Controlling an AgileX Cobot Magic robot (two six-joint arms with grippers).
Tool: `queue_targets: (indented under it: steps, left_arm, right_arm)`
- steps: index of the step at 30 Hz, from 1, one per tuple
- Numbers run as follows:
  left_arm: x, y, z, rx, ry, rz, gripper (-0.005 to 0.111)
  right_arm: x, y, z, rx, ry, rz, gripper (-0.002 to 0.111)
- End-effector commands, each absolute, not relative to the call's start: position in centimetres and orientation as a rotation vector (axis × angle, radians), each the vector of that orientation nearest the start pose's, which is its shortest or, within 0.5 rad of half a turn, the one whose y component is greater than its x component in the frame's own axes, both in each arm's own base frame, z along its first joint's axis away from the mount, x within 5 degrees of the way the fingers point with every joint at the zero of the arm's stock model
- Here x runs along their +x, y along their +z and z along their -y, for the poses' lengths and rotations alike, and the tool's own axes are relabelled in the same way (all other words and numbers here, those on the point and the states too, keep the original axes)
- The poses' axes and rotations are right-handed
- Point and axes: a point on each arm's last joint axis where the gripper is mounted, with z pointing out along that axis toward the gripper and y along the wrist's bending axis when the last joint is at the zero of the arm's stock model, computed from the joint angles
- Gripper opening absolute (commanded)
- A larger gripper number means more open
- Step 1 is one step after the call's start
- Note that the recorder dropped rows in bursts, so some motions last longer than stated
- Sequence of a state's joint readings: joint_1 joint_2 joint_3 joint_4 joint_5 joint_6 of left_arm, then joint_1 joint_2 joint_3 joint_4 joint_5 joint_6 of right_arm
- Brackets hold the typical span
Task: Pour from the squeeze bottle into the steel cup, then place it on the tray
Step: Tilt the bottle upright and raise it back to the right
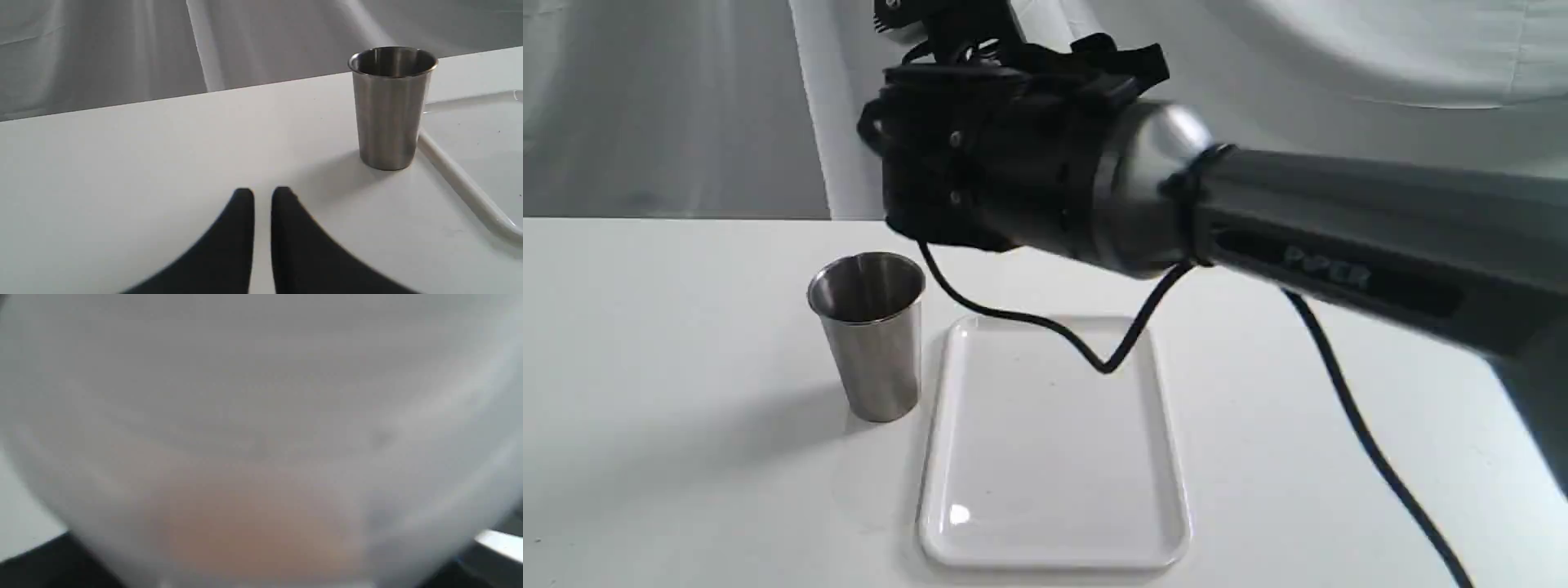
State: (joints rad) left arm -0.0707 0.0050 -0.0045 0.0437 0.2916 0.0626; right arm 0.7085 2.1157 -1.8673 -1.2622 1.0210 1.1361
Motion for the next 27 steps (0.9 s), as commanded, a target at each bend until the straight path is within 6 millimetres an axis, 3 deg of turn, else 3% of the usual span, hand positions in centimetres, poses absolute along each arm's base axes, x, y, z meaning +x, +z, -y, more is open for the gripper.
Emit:
queue_targets:
  steps: [1,16,22,27]
  left_arm:
    - [5.5,18.7,0.3,0.147,0.032,-1.762,0.008]
    - [5.5,18.7,0.3,0.147,0.032,-1.762,0.008]
    - [5.5,18.7,0.3,0.147,0.032,-1.762,0.008]
    - [5.5,18.7,0.3,0.147,0.032,-1.762,0.008]
  right_arm:
    - [40.8,31.9,-23.9,-0.034,-0.355,-1.950,0.054]
    - [38.7,32.9,-19.2,-0.193,-0.104,-1.933,0.054]
    - [37.7,31.6,-16.5,-0.169,-0.083,-1.991,0.054]
    - [36.9,30.0,-15.8,-0.179,-0.091,-2.042,0.054]
